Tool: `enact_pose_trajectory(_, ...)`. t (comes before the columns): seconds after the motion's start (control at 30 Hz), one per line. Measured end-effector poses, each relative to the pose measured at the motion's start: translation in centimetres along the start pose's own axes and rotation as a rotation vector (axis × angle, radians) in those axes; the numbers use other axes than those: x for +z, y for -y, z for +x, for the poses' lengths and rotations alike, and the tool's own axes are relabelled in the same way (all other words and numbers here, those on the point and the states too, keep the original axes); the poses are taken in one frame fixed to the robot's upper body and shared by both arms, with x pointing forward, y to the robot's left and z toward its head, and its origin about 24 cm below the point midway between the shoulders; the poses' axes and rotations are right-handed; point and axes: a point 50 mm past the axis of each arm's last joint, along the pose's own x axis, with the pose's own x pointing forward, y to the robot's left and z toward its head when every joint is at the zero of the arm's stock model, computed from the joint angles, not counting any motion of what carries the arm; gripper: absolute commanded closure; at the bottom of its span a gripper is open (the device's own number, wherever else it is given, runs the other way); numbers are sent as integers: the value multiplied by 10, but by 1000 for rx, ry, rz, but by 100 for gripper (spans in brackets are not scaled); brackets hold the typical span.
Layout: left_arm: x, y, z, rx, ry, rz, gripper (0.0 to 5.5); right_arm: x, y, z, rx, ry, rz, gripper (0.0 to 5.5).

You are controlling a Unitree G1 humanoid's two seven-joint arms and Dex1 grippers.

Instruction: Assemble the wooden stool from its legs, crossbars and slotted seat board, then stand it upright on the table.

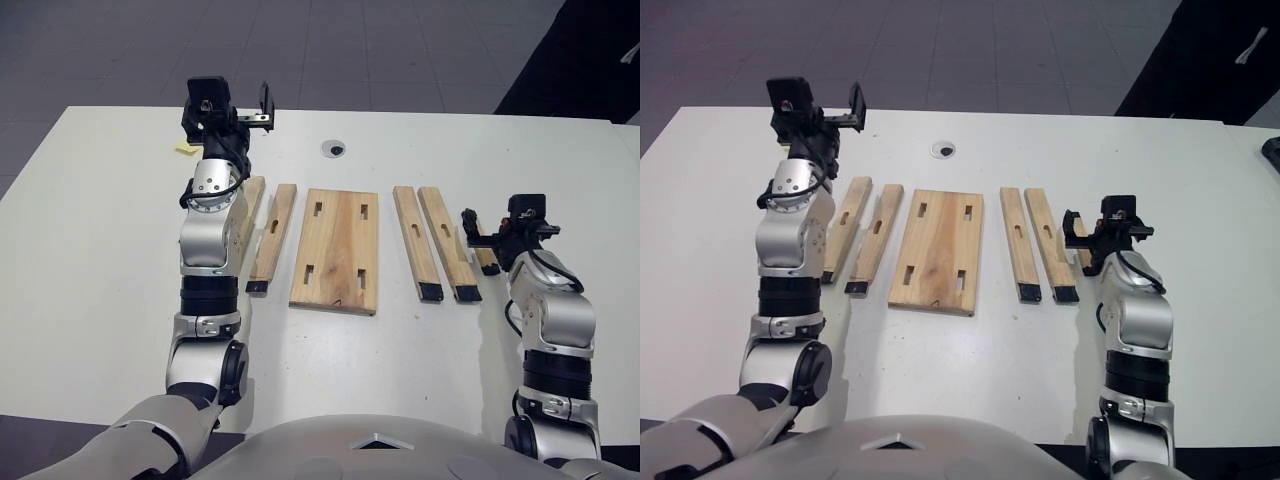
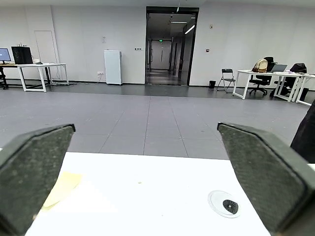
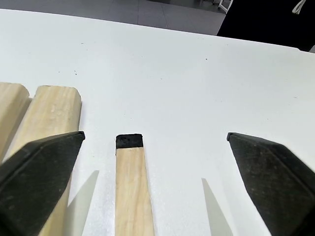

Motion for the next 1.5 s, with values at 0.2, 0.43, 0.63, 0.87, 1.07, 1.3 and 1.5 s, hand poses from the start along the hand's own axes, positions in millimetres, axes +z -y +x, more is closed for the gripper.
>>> enact_pose_trajectory(0.2, 0, 1, -2, 9, -8, -1, 10, -13, 2, -2, 46, -94, -25, 12)
enact_pose_trajectory(0.43, 3, 2, -5, 22, -19, 5, 10, -19, 9, 1, 41, -165, -17, 73)
enact_pose_trajectory(0.63, 9, 2, -7, 44, -29, 10, 10, -15, 6, 4, 102, -220, -4, 170)
enact_pose_trajectory(0.87, 10, -6, -6, 98, -87, -13, 10, -10, 3, 9, 167, -296, 73, 282)
enact_pose_trajectory(1.07, 15, -8, -3, 111, -108, -35, 10, -4, 8, 12, 167, -358, 125, 365)
enact_pose_trajectory(1.3, 10, -2, -4, 99, -152, -49, 10, -1, 11, 15, 168, -389, 130, 424)
enact_pose_trajectory(1.5, 4, 1, -5, 74, -184, -56, 10, 0, 10, 15, 184, -367, 126, 424)
